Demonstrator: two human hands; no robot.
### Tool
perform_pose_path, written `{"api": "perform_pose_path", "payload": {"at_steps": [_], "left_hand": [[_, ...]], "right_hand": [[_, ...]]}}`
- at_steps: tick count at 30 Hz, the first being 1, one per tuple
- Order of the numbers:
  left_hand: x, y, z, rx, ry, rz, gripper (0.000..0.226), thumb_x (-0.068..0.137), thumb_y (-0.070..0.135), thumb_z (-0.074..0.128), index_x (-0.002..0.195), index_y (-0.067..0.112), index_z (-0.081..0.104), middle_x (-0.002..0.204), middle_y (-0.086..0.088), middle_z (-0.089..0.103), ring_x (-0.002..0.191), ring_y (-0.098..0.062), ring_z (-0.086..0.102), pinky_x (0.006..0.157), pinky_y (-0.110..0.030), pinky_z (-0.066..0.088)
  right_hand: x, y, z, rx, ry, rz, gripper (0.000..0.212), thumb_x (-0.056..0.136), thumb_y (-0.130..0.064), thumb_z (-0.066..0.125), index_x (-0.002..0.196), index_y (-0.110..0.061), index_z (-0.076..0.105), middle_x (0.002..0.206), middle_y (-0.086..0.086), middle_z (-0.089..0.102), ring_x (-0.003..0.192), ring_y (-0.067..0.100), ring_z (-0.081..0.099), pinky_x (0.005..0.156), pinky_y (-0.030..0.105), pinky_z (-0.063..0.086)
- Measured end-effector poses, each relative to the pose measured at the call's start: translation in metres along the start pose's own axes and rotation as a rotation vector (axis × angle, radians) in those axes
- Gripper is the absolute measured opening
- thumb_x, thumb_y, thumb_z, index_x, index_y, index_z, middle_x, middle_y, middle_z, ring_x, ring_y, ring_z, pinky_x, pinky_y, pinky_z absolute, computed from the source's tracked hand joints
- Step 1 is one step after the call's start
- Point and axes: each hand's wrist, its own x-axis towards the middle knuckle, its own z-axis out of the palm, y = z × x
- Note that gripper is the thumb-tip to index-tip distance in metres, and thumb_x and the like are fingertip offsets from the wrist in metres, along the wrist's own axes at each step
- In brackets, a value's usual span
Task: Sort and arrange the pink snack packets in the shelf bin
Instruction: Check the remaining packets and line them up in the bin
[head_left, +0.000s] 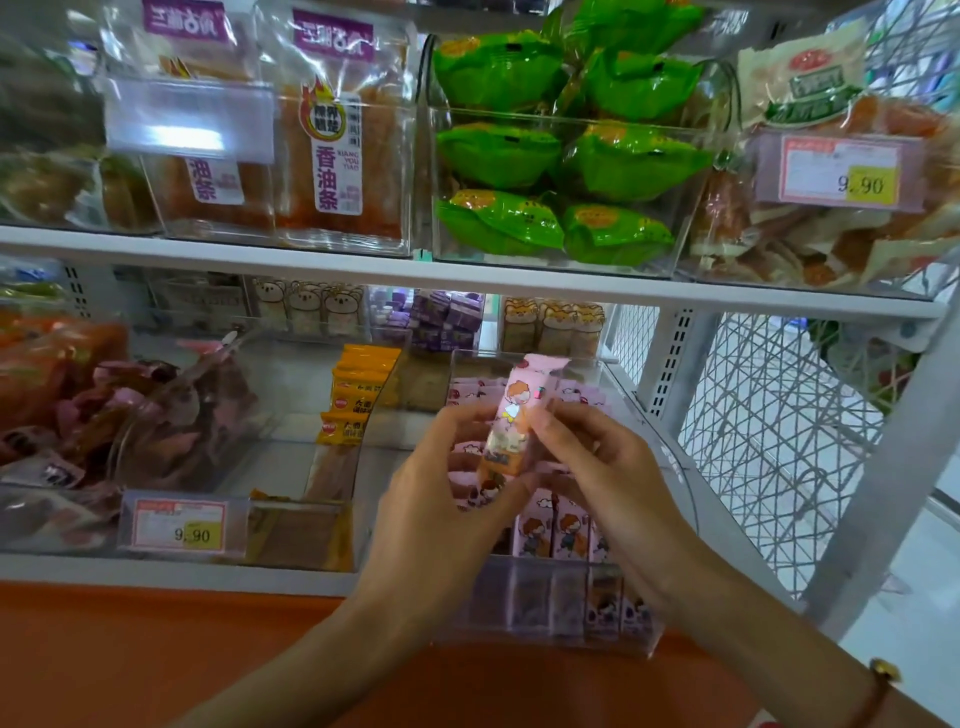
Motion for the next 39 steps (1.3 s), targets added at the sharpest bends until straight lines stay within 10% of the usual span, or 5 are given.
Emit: {"api": "perform_pose_path", "payload": {"at_steps": [11,26,32,39], "left_hand": [[0.002,0.003,-0.002,-0.134,-0.201,-0.065,0.025,0.089,0.045,0.043,0.110,0.044,0.057,0.102,0.019,0.067,0.094,0.007,0.061,0.077,-0.016,0.051],[0.014,0.011,-0.016,-0.533,-0.294,-0.594,0.042,0.067,0.045,0.066,0.095,0.015,0.071,0.082,-0.003,0.075,0.069,-0.012,0.071,0.055,-0.021,0.054],[0.008,0.010,-0.018,0.016,-0.054,-0.035,0.049,0.074,0.052,0.060,0.122,0.042,0.057,0.103,0.025,0.066,0.091,0.003,0.063,0.071,-0.018,0.055],[0.008,0.008,-0.016,0.356,0.061,0.287,0.051,0.079,0.039,0.068,0.127,0.041,0.052,0.116,0.017,0.046,0.112,-0.009,0.044,0.092,-0.036,0.047]], "right_hand": [[-0.004,-0.012,0.001,-0.045,0.176,-0.064,0.031,0.073,-0.028,0.077,0.101,-0.027,0.064,0.085,-0.015,0.072,0.077,-0.001,0.068,0.058,0.010,0.051],[-0.003,-0.012,-0.011,0.004,0.032,0.140,0.022,0.080,-0.029,0.066,0.099,-0.019,0.073,0.084,0.000,0.072,0.070,0.009,0.064,0.061,0.019,0.048],[-0.006,-0.020,-0.002,-0.001,0.020,0.011,0.051,0.068,-0.059,0.053,0.098,-0.022,0.071,0.080,0.001,0.072,0.069,0.012,0.066,0.062,0.021,0.050],[-0.011,-0.021,0.006,-0.053,0.087,-0.113,0.040,0.073,-0.048,0.061,0.100,-0.020,0.067,0.088,-0.004,0.073,0.081,0.010,0.070,0.069,0.022,0.056]]}}
